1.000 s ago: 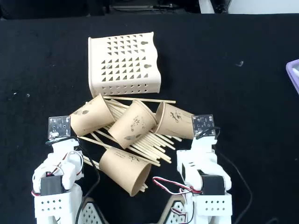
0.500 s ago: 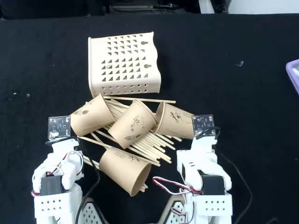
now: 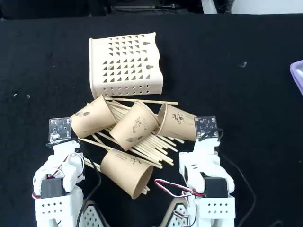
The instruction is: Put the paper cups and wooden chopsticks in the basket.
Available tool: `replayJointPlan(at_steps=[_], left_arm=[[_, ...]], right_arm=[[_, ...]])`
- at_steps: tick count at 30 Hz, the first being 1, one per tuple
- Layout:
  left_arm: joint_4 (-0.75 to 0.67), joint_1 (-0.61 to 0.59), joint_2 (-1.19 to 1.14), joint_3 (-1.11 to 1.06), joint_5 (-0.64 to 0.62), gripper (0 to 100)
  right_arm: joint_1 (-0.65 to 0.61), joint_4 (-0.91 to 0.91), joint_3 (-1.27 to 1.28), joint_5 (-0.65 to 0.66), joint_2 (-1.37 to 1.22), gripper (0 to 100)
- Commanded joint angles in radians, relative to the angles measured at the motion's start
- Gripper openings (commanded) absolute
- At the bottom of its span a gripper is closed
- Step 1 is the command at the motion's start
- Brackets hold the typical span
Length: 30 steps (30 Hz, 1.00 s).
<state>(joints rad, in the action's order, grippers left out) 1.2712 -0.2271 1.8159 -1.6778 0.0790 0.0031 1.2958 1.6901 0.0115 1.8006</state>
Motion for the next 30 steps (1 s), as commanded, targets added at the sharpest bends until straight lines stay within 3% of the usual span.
replayJointPlan(at_steps=[1, 21, 24, 30], left_arm=[[0.003, 0.002, 0.006, -0.022, 0.006, 3], [0.011, 0.005, 0.006, 0.004, 0.014, 3], [0.012, -0.085, 0.008, 0.064, 0.014, 3], [-0.003, -0.383, 0.008, 0.318, 0.014, 4]], right_arm=[[-0.023, 0.003, -0.004, 0.006, 0.081, 9.6], [-0.021, 0.003, -0.004, 0.002, 0.081, 9.9], [-0.021, 0.003, -0.004, 0.006, 0.081, 9.8], [0.012, -0.003, -0.028, 0.008, 0.081, 9.6]])
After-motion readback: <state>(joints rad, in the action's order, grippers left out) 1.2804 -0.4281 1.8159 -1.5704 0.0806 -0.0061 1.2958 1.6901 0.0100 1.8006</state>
